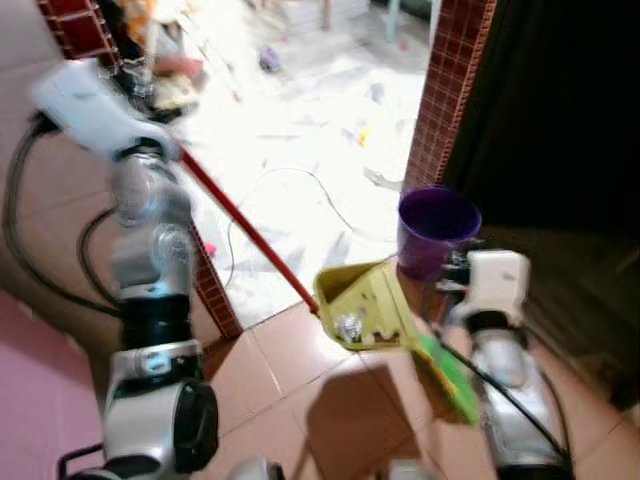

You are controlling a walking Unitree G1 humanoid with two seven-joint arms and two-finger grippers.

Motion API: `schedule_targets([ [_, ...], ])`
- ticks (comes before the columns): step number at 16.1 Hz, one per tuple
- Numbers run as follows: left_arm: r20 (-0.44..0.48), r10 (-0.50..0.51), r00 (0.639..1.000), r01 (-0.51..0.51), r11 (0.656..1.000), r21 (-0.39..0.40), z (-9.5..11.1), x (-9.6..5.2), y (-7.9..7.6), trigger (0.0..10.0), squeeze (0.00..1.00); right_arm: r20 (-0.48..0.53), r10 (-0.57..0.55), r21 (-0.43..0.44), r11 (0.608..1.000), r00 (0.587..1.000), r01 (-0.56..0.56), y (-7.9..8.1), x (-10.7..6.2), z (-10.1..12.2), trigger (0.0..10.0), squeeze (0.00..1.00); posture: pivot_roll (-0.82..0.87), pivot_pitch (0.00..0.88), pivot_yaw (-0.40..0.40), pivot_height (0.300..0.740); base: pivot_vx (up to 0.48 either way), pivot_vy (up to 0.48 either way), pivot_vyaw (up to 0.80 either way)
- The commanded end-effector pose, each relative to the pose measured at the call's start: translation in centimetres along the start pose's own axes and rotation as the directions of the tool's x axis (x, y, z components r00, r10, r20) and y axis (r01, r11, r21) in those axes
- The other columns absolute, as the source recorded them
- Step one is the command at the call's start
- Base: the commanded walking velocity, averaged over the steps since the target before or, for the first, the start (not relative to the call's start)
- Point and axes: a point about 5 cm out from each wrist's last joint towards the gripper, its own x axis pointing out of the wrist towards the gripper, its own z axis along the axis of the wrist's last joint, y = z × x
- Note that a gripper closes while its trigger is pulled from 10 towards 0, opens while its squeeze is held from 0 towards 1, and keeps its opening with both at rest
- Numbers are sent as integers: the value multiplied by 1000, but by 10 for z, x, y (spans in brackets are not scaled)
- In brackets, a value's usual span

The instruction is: Sweep floor

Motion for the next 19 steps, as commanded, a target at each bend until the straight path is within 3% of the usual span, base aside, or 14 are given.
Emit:
schedule_targets([
  [1,50,-66,997,68,997,-21,10,0,-20,10000,0,39,-10,22,1000,999,9,-3,3,9,10000,0,-154,0,90,740,472,0,-800],
  [7,38,-73,997,74,997,-32,8,-3,-25,10000,0,46,7,19,1000,999,-8,0,4,9,10000,0,-151,0,83,740,420,-135,-800],
  [15,76,-38,996,44,997,-70,21,5,-24,10000,0,54,33,8,999,998,-34,3,4,10,10000,0,-155,0,77,740,468,-33,-735],
  [19,103,-52,993,63,992,-106,32,9,-33,10000,0,56,45,7,999,997,-46,4,3,9,10000,0,-159,0,77,740,458,0,-633],
])
